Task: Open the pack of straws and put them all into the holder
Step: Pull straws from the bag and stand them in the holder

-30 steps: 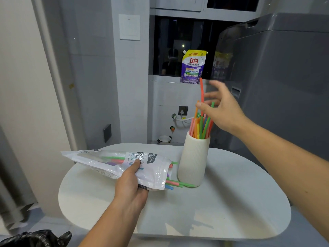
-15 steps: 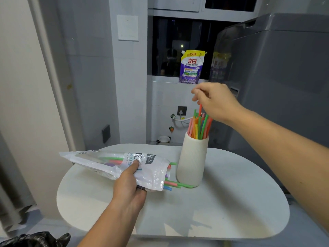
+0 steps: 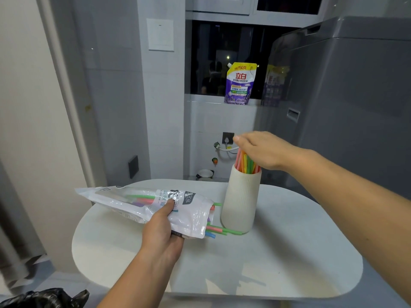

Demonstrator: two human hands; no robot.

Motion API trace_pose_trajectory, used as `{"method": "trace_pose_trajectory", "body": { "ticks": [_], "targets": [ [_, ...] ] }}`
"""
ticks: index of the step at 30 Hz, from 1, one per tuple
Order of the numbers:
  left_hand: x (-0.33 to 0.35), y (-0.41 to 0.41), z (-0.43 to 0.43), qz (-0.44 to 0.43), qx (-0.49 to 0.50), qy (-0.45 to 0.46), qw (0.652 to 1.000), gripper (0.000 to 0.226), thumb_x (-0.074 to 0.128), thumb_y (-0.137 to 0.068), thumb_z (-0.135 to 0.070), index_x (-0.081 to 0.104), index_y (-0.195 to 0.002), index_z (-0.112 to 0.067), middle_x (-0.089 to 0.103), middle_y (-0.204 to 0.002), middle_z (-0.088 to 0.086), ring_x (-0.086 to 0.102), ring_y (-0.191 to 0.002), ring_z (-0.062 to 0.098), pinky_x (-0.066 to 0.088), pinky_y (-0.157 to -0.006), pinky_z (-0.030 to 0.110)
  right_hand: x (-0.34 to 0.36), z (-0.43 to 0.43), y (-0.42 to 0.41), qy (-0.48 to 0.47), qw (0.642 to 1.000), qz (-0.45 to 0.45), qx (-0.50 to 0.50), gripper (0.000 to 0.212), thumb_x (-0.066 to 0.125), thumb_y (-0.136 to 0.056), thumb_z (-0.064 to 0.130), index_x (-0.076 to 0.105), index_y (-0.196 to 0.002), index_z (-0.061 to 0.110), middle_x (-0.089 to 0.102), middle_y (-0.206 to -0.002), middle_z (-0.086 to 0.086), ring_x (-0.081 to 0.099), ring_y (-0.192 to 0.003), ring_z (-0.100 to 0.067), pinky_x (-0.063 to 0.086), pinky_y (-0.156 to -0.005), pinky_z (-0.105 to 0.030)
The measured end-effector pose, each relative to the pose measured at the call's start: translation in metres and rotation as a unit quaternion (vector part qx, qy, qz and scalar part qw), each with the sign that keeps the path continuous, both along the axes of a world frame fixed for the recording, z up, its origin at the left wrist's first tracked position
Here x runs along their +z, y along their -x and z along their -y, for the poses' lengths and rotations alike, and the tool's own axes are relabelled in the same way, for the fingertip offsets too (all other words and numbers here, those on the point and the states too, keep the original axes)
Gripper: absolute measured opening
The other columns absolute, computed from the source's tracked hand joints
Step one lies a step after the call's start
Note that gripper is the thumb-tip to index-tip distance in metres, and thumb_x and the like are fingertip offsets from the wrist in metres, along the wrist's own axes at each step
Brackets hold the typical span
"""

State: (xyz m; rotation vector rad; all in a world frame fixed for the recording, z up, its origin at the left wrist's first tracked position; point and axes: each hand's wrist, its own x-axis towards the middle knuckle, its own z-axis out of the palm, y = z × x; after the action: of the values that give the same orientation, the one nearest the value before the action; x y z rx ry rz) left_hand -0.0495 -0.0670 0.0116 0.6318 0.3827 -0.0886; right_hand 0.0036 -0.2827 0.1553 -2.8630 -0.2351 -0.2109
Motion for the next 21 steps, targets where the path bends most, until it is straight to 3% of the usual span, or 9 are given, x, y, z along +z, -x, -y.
{"method": "trace_pose_trajectory", "body": {
  "ticks": [2, 4, 8, 11, 14, 16, 18, 21],
  "targets": [
    [0.0, 0.0, 0.0, -0.001, -0.003, 0.001, 1.0, 0.037, 0.058, -0.101, -0.009, 0.059, -0.138, -0.007, 0.07, -0.131, 0.014, 0.067, -0.119, 0.033, 0.057, -0.079, 0.047, 0.001, 0.0, -0.001, 0.005, 0.999, 0.053, -0.001, 0.06, 0.028, -0.102, 0.054, 0.024, -0.155, 0.026, 0.026, -0.163, -0.001, 0.03, -0.147, -0.028, 0.038, -0.11, -0.046],
    [0.0, 0.0, -0.001, -0.003, -0.004, 0.001, 1.0, 0.037, 0.058, -0.101, -0.009, 0.059, -0.138, -0.006, 0.07, -0.131, 0.014, 0.067, -0.119, 0.033, 0.057, -0.078, 0.047, 0.001, -0.002, -0.001, 0.022, 0.998, 0.055, 0.002, 0.066, 0.027, -0.102, 0.055, 0.013, -0.159, 0.024, 0.012, -0.167, 0.0, 0.019, -0.151, -0.026, 0.031, -0.115, -0.048],
    [-0.002, -0.001, 0.0, 0.003, -0.004, -0.004, 1.0, 0.037, 0.058, -0.101, -0.009, 0.059, -0.137, -0.006, 0.07, -0.131, 0.015, 0.067, -0.121, 0.035, 0.055, -0.094, 0.055, -0.007, -0.001, -0.002, 0.039, 0.999, 0.006, -0.002, 0.063, 0.022, -0.103, 0.054, 0.034, -0.152, 0.017, 0.032, -0.16, -0.007, 0.035, -0.143, -0.027, 0.034, -0.111, -0.043],
    [-0.002, -0.001, 0.001, 0.006, -0.002, -0.006, 1.0, 0.035, 0.058, -0.101, -0.009, 0.06, -0.136, -0.006, 0.07, -0.13, 0.016, 0.066, -0.121, 0.036, 0.05, -0.104, 0.058, -0.007, -0.001, -0.002, 0.012, 0.999, 0.041, 0.001, 0.064, 0.023, -0.102, 0.056, 0.029, -0.154, 0.02, 0.031, -0.16, -0.004, 0.034, -0.144, -0.026, 0.034, -0.112, -0.045],
    [-0.002, -0.001, 0.0, 0.009, 0.006, -0.006, 1.0, 0.037, 0.058, -0.101, -0.009, 0.058, -0.138, -0.006, 0.07, -0.131, 0.016, 0.066, -0.122, 0.035, 0.049, -0.106, 0.058, -0.01, -0.001, -0.002, 0.046, 0.998, 0.029, 0.002, 0.063, 0.023, -0.101, 0.057, 0.029, -0.154, 0.023, 0.03, -0.161, -0.004, 0.03, -0.146, -0.027, 0.029, -0.114, -0.049],
    [-0.002, -0.001, 0.0, 0.008, 0.007, -0.005, 1.0, 0.039, 0.059, -0.1, -0.01, 0.058, -0.139, -0.007, 0.07, -0.131, 0.015, 0.066, -0.122, 0.035, 0.048, -0.106, 0.06, -0.011, 0.002, -0.001, 0.034, 0.995, 0.093, -0.015, 0.062, 0.024, -0.101, 0.057, 0.03, -0.154, 0.024, 0.028, -0.162, -0.004, 0.024, -0.148, -0.026, 0.022, -0.117, -0.051],
    [0.0, 0.0, 0.0, 0.015, 0.004, -0.002, 1.0, 0.038, 0.059, -0.101, -0.01, 0.058, -0.138, -0.007, 0.07, -0.131, 0.015, 0.067, -0.121, 0.035, 0.048, -0.107, 0.06, -0.01, 0.001, 0.008, -0.029, 0.975, 0.216, -0.03, 0.056, 0.028, -0.102, 0.052, 0.042, -0.147, 0.021, 0.038, -0.155, -0.004, 0.03, -0.144, -0.024, 0.028, -0.116, -0.051],
    [0.004, 0.002, 0.001, 0.018, 0.005, 0.004, 1.0, 0.033, 0.057, -0.102, -0.01, 0.059, -0.135, -0.007, 0.07, -0.13, 0.016, 0.067, -0.119, 0.034, 0.048, -0.106, 0.058, -0.02, -0.014, 0.039, -0.164, 0.913, 0.373, -0.011, 0.038, 0.035, -0.1, 0.038, 0.063, -0.107, 0.013, 0.061, -0.109, -0.004, 0.052, -0.107, -0.023, 0.042, -0.091, -0.04]
  ]
}}
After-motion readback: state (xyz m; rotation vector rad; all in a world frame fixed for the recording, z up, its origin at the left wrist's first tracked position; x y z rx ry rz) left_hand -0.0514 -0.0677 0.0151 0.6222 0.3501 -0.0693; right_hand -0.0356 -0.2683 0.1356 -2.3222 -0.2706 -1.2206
